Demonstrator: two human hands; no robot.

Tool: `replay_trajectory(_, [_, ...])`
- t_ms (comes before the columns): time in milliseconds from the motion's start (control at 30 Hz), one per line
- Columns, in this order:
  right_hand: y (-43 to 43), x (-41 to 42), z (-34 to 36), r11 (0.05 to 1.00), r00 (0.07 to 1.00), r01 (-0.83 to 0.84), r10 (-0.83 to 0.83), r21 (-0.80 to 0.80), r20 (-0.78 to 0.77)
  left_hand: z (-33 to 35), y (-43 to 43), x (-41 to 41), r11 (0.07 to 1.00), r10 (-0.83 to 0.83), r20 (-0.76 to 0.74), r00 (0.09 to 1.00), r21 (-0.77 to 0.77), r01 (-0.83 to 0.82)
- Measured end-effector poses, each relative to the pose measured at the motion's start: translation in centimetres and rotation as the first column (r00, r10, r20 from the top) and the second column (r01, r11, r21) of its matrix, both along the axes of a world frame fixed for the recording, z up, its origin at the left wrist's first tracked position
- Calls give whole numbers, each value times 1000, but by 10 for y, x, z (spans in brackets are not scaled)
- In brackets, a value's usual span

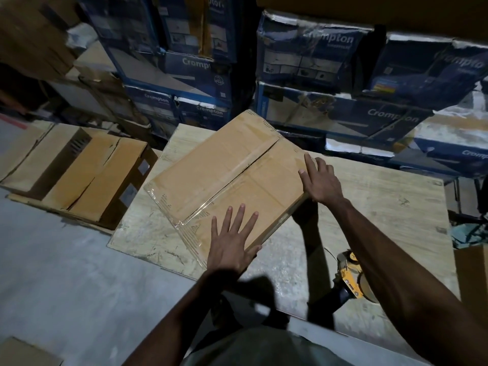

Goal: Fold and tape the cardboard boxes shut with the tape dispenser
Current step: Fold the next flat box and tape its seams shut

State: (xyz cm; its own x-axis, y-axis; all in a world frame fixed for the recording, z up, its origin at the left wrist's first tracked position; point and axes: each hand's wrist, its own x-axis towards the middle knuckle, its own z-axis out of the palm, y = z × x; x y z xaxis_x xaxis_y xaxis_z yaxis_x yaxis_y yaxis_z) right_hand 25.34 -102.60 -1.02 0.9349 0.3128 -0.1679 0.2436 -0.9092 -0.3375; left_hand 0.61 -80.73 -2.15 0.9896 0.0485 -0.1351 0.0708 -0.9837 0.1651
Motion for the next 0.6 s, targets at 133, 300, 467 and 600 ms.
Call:
replay_trajectory(133, [10, -26, -2, 956, 977, 214, -205, 200, -67, 23, 29, 23, 974, 41, 138, 990, -226, -9])
replay_trajectory(300, [57, -126, -2, 468, 690, 724, -507, 507, -517, 55, 129, 101, 951, 282, 162, 946, -178, -253])
replay_trajectory(467, [102, -194, 8, 45, 406, 913, -213, 406, -889, 55, 213, 152, 874, 366, -211, 906, -256, -412])
replay_trajectory(600, [131, -210, -2, -13, 461, 883, -161, 469, -873, 46, 237, 158, 823, 347, -346, 872, -332, -460])
